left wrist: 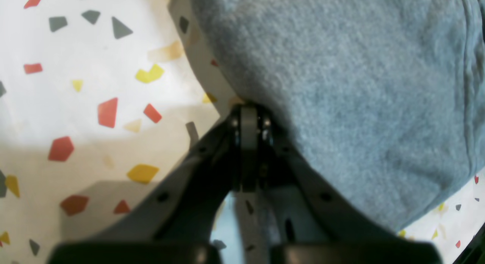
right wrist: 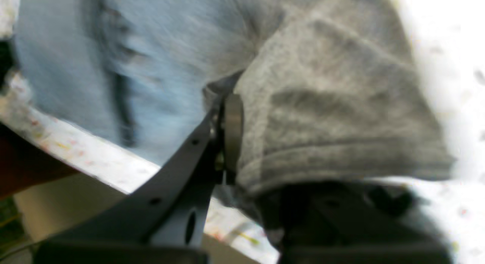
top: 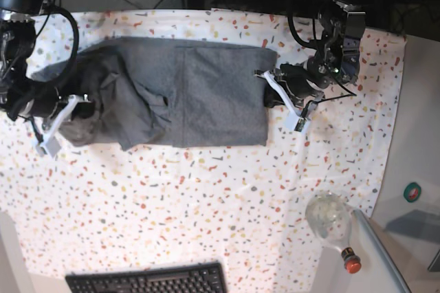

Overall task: Layout the t-shirt on the table in an organized manner, then fold the t-shirt properly
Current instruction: 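Grasp the shirt's folded end with the right gripper and the opposite end with the left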

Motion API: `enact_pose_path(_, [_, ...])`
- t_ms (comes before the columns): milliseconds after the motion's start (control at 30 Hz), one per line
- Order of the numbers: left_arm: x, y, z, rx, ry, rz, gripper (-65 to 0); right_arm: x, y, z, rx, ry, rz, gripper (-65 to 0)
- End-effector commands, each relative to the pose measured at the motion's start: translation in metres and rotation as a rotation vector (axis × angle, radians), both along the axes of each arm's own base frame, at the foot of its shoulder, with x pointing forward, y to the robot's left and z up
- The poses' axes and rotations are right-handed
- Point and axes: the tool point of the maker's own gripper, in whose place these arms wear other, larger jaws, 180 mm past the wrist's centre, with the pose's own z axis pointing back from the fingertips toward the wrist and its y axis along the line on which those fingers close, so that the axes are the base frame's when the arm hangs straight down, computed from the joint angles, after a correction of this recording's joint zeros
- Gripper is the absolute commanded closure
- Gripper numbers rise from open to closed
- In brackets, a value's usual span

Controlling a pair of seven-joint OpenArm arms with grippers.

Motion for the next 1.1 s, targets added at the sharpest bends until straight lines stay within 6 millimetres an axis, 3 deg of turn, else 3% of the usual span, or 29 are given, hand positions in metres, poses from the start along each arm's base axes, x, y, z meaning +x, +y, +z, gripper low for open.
enact_pose_path(0, [0.002, 0.001, 0.002, 0.013, -0.004, -0.011, 0.0, 0.005, 0.005, 0.013, 0.003, -0.034, 0.01, 0.0])
enact_pose_path(200, [0.009, 0.003, 0.006, 0.013, -0.019, -0.005, 0.0, -0.001, 0.052, 0.035, 0.063, -0.032, 0.053, 0.0])
enact_pose_path(633, [0.001, 0.001, -0.002, 0.089, -0.004, -0.059, 0.0, 0.008, 0.161, 0.054, 0.256, -0.057, 0.115, 0.0])
enact_pose_path(1067, [-0.006, 0.002, -0.007, 0.09, 0.011, -0.06, 0.0, 0.011, 0.21, 0.069, 0.289, -0.138, 0.239, 0.0])
